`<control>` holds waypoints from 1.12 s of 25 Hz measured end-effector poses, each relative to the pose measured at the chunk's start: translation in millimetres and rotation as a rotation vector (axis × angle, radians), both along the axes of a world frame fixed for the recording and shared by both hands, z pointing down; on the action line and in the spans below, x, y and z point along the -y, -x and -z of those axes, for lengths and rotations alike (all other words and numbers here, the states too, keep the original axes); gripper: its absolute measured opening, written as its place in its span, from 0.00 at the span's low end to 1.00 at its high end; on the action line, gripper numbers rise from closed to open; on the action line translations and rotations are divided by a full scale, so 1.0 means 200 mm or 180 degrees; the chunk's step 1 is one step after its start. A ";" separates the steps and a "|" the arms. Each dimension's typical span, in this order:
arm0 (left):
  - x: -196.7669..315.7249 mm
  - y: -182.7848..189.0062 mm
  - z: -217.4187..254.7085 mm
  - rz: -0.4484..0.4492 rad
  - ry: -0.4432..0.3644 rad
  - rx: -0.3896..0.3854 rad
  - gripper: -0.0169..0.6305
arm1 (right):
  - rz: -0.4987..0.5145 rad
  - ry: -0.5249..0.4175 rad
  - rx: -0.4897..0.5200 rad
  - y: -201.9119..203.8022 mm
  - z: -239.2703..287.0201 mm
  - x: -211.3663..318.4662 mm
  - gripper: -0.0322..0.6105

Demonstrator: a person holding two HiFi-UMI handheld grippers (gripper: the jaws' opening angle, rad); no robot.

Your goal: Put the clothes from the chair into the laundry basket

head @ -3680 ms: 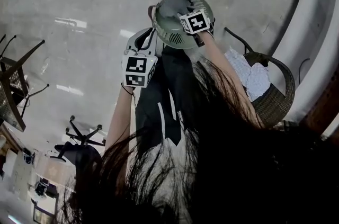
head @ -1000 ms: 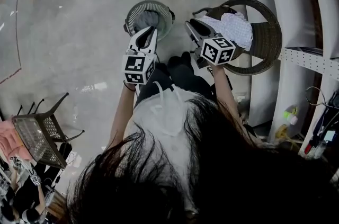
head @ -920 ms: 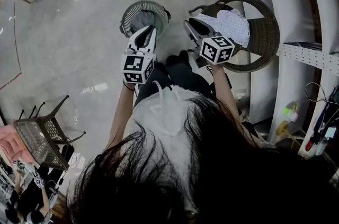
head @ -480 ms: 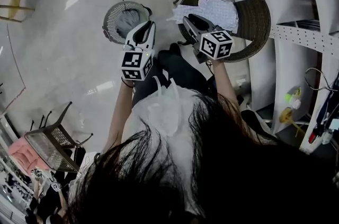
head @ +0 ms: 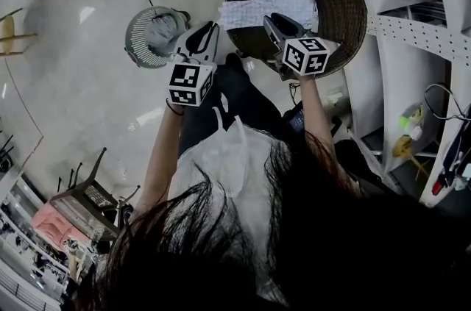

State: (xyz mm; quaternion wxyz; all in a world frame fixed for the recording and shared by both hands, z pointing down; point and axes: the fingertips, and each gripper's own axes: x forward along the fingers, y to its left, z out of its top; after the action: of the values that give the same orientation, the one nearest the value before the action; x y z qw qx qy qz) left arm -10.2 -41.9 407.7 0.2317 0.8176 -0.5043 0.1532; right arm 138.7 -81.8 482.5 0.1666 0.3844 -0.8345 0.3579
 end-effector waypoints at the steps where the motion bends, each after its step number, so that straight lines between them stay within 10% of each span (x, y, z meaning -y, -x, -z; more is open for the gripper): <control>1: 0.03 -0.03 -0.02 -0.0043 0.0014 0.0007 0.09 | -0.0027 0.0008 -0.0043 -0.05 -0.04 0.02 0.22; 18: 0.31 -0.41 -0.52 -0.0697 0.0379 0.0140 0.09 | -0.0290 0.0448 -0.0670 -0.60 -0.81 0.31 0.22; 28: 0.43 -0.51 -0.83 -0.0849 0.0517 0.0222 0.09 | -0.0289 0.0646 -0.1253 -0.87 -1.26 0.43 0.46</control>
State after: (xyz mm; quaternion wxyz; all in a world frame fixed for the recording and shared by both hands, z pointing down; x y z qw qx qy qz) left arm 92.8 -128.0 574.2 0.2570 0.8501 -0.3849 0.2512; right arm 312.2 -167.8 734.0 0.3477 0.4652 -0.7275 0.3652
